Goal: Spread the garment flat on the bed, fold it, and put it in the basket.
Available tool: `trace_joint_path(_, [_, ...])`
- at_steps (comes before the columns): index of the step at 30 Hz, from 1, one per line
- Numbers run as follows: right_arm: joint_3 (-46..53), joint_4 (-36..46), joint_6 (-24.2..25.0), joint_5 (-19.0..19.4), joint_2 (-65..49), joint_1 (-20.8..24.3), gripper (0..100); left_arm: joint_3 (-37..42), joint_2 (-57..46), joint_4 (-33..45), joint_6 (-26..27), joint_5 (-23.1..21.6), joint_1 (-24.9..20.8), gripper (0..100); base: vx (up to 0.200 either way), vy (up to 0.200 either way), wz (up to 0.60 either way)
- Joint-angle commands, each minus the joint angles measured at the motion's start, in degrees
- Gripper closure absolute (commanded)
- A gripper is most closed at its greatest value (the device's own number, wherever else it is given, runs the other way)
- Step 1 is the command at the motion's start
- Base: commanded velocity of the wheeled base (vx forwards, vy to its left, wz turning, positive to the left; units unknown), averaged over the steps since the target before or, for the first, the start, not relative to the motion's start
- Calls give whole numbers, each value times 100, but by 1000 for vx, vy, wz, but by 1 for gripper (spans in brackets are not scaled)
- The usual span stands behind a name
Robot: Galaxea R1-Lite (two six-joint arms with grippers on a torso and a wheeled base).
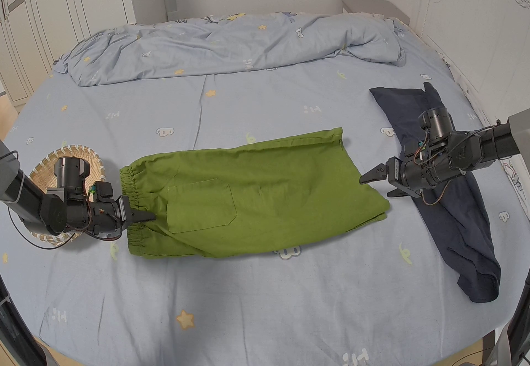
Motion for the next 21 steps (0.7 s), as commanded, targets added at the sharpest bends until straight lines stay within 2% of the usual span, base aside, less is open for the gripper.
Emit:
trace_joint_path(1, [-34,30,-29,5,197,16,0,5,-125,-7,-9,-2,2,100,0,0,0])
trace_joint_path(7, [18,47,-29,41,294,104,0,5,-133,-7,-9,-2,-6,100,0,0,0])
trace_joint_path(9, [36,100,-20,181,294,131,0,5,-133,-7,-9,-2,-6,100,0,0,0])
trace_joint_path(11, [36,267,-20,533,267,140,0,5,-133,-7,-9,-2,-6,100,0,0,0])
trace_joint_path(13, [10,328,-29,621,285,148,0,14,-133,-7,-9,-2,-6,100,0,0,0])
trace_joint_path(21, [-52,284,-38,621,408,113,0,14,-142,-7,-9,-2,-15,100,0,0,0])
